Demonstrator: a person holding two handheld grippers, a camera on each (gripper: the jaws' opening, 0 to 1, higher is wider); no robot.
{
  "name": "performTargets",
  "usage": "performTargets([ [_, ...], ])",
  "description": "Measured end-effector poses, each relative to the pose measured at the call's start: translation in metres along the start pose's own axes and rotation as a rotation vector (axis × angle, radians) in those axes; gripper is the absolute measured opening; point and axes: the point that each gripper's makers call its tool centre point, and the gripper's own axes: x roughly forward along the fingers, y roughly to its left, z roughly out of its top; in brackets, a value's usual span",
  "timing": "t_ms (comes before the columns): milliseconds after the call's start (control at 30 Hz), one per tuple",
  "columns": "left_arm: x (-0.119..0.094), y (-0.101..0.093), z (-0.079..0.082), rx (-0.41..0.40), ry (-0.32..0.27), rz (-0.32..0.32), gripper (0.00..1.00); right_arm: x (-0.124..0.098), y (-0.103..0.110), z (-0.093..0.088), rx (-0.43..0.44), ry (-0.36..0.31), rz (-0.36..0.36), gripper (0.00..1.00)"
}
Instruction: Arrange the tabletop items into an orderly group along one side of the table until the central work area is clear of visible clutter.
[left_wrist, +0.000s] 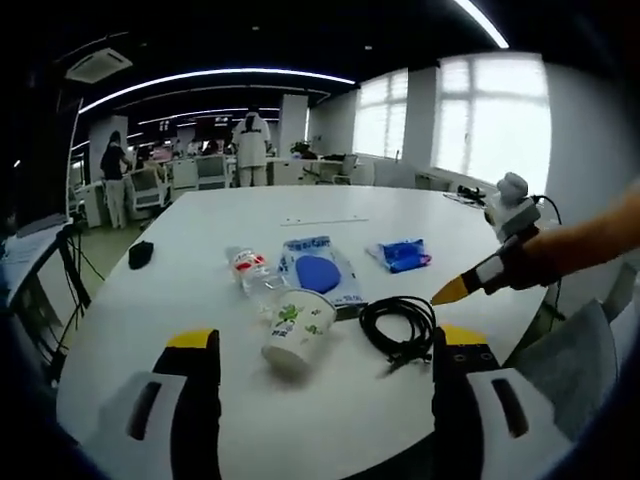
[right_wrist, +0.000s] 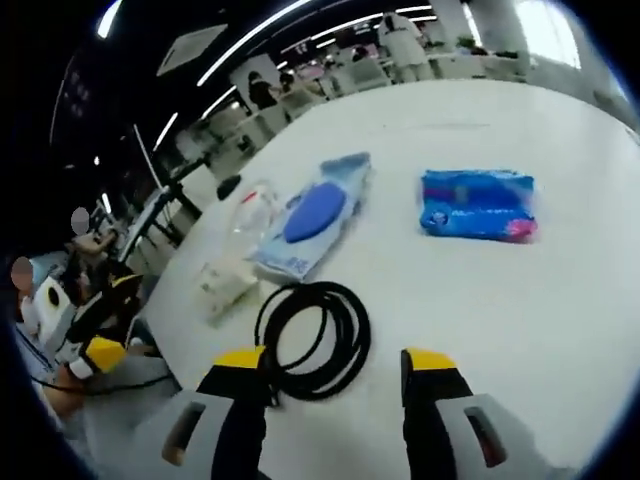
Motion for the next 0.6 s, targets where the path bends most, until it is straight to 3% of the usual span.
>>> performTargets([
  [100, 0.001, -0.001, -0.003, 0.014, 0.013, 0.0, 0.86, 0.009, -0.002, 0.003, -0.071, 0.016, -0.077, 0.52],
  [133, 0.001, -0.003, -0.003, 0.018, 0.017, -0.001, 0.86, 0.016, -0.004, 0.005, -0.11, 0.017, -0.087, 0.5],
  [267, 0.002, -0.004, -0.007, 0.036, 0.04, -0.001, 0.82, 0.028, -0.002, 0.005, -0.111, 0.036, -0.087, 0.48],
  [400, 0.001, -0.003, -0.007, 0.044, 0.041, 0.002, 0.8, 0.03, -0.008, -0.005, -0.161, 0.081, -0.119, 0.43],
  [467, 0.001, -0.002, -0.008, 0.047, 0.043, 0.005, 0.79, 0.033, -0.013, -0.006, -0.173, 0.076, -0.115, 0.37],
  [533, 0.002, -0.002, -0.011, 0.057, 0.058, 0.005, 0.78, 0.039, -0.008, -0.007, -0.207, 0.076, -0.065, 0.26],
  [600, 0.002, -0.004, -0.011, 0.066, 0.062, 0.005, 0.77, 0.041, -0.008, -0.009, -0.201, 0.089, -0.069, 0.24],
])
